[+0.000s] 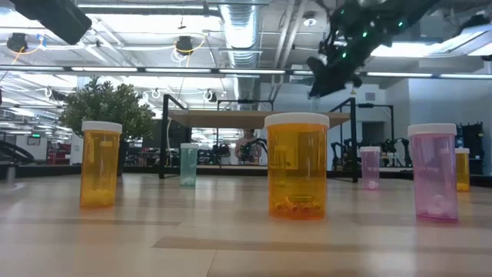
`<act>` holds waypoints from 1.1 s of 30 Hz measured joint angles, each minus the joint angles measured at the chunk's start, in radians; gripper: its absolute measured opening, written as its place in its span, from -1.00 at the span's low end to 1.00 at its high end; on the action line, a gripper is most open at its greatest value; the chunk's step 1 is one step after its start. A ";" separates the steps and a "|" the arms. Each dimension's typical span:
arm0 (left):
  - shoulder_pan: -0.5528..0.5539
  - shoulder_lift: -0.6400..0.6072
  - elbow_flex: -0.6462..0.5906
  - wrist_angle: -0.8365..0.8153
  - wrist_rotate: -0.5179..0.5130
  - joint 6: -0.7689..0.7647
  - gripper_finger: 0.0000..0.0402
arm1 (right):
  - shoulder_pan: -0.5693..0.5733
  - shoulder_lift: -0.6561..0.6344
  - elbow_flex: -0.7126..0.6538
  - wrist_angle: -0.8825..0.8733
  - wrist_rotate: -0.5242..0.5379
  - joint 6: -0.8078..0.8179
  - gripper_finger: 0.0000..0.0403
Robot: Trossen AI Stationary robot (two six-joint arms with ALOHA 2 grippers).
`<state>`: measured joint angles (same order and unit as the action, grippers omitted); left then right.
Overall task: Pick and place medicine bottles onto shelf by color
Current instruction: Put the top blue pill bottle onto the shelf, then put the top left pink pill bottle on the shelf
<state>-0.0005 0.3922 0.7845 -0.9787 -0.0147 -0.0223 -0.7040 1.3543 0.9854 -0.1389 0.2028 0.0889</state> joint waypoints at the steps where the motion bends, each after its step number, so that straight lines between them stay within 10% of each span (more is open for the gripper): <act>1: 0.000 0.000 0.000 0.000 0.000 0.000 -1.00 | -0.004 0.014 0.004 0.001 -0.012 0.002 -0.34; 33: 0.000 0.000 0.000 0.000 0.000 0.000 -1.00 | -0.016 -0.082 0.010 -0.088 -0.044 -0.011 0.14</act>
<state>-0.0005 0.3923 0.7845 -0.9787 -0.0147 -0.0223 -0.7196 1.2727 0.9958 -0.2268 0.1585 0.0780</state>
